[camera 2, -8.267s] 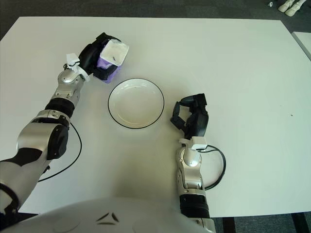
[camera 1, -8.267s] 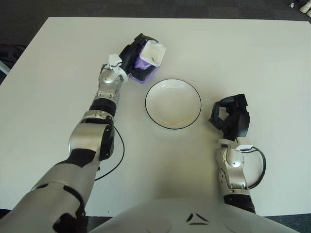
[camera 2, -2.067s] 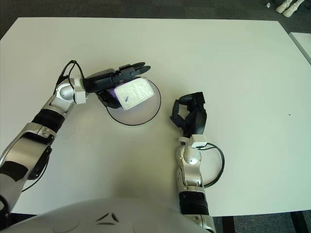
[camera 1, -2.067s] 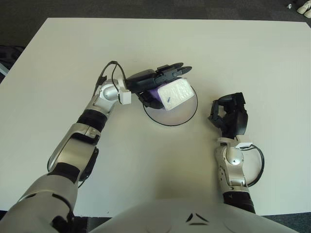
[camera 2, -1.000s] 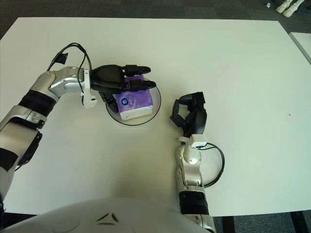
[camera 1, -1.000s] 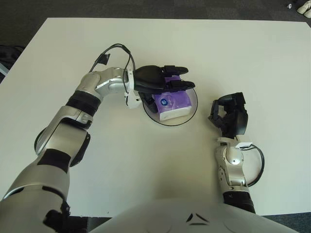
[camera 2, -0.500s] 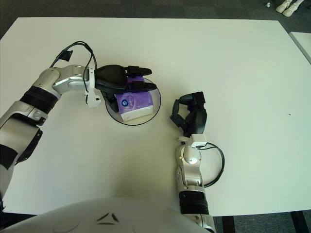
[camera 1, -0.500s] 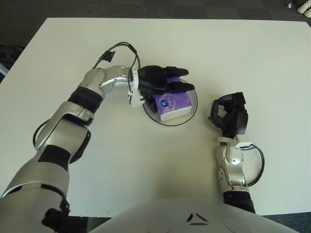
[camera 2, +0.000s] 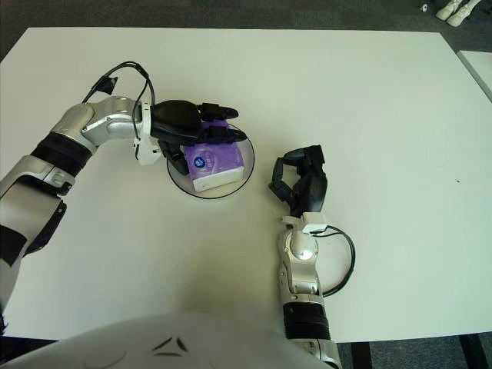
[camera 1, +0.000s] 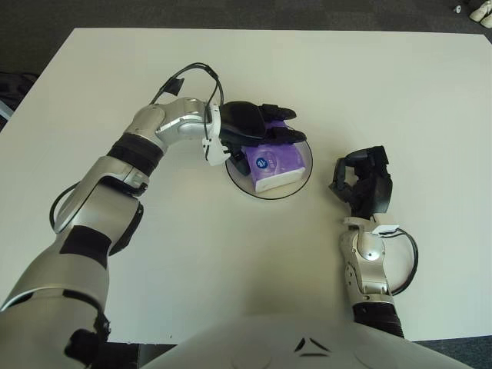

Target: Put the tissue paper into the plate.

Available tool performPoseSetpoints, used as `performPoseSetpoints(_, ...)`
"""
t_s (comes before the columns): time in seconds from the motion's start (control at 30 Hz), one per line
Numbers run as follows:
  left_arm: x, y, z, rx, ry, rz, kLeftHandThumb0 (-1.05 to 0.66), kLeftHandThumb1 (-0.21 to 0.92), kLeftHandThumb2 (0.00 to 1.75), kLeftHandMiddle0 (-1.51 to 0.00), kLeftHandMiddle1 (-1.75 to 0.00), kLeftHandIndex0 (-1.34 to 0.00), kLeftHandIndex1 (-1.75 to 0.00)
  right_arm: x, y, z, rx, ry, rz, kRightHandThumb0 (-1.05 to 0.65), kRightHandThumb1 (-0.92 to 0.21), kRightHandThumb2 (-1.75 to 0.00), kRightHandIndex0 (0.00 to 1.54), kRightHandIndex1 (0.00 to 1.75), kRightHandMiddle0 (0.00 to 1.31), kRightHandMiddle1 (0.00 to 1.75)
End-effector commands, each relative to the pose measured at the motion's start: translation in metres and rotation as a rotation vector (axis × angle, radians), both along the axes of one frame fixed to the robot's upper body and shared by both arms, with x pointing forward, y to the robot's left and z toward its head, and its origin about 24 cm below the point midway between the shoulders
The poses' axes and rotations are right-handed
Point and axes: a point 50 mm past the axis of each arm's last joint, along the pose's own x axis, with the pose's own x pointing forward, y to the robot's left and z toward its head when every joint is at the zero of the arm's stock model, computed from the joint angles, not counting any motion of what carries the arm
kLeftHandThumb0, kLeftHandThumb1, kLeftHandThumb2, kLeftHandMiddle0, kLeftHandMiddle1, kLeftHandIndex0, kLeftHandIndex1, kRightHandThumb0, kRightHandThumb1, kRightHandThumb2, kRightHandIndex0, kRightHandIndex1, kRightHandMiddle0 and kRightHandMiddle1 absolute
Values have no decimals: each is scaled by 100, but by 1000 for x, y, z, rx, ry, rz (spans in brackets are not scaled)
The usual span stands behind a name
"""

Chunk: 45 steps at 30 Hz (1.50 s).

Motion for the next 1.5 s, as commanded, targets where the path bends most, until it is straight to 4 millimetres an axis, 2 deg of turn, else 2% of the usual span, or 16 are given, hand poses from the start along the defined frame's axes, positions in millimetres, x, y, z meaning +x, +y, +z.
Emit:
performPoseSetpoints(0.0,6,12,15,-68,37,38,-105,92,47,0,0,0,0,-11,4,-31,74,139,-16,-41,-56,-102,64,163,43,175)
performPoseSetpoints(0.2,14,21,18,-391,261,101,-105,92,45,0,0,0,0,-11,4,-31,77,140,-12,-41,-56,-102,64,163,43,175)
performPoseSetpoints(0.53,22,49,19,-644,461,156,-105,92,49,0,0,0,0,-10,4,-31,76,147,-13,-41,-56,-102,63,164,43,175)
performPoseSetpoints(0.7,25,55,17,-842,632,141,-97,92,61,0,0,0,0,-10,5,-31,76,145,-9,-41,-56,-102,63,164,43,175)
performPoseSetpoints(0.73,23,60,12,-895,667,146,-95,92,63,0,0,0,0,-10,5,-31,76,144,-7,-41,-56,-102,63,164,43,175)
performPoseSetpoints(0.83,19,67,4,-984,724,168,-91,92,69,-1,0,0,0,-10,5,-30,76,143,-6,-41,-56,-102,63,164,43,175)
performPoseSetpoints(0.97,23,67,4,-1118,789,213,-88,92,81,-3,-2,-1,-1,-10,5,-30,76,140,-5,-41,-56,-102,63,164,43,175)
performPoseSetpoints(1.1,27,68,1,-1266,856,281,-85,92,91,-8,-9,0,-21,-10,5,-30,76,138,-5,-41,-56,-102,63,164,43,175)
performPoseSetpoints(1.23,28,70,-2,-1381,856,351,-82,92,95,-1,-43,0,-54,-9,6,-30,76,137,-4,-41,-56,-102,63,164,42,175)
performPoseSetpoints(1.47,23,76,-17,-1499,845,429,-75,92,97,-2,-68,0,-95,-11,5,-30,78,140,-3,-41,-56,-101,63,164,42,175)
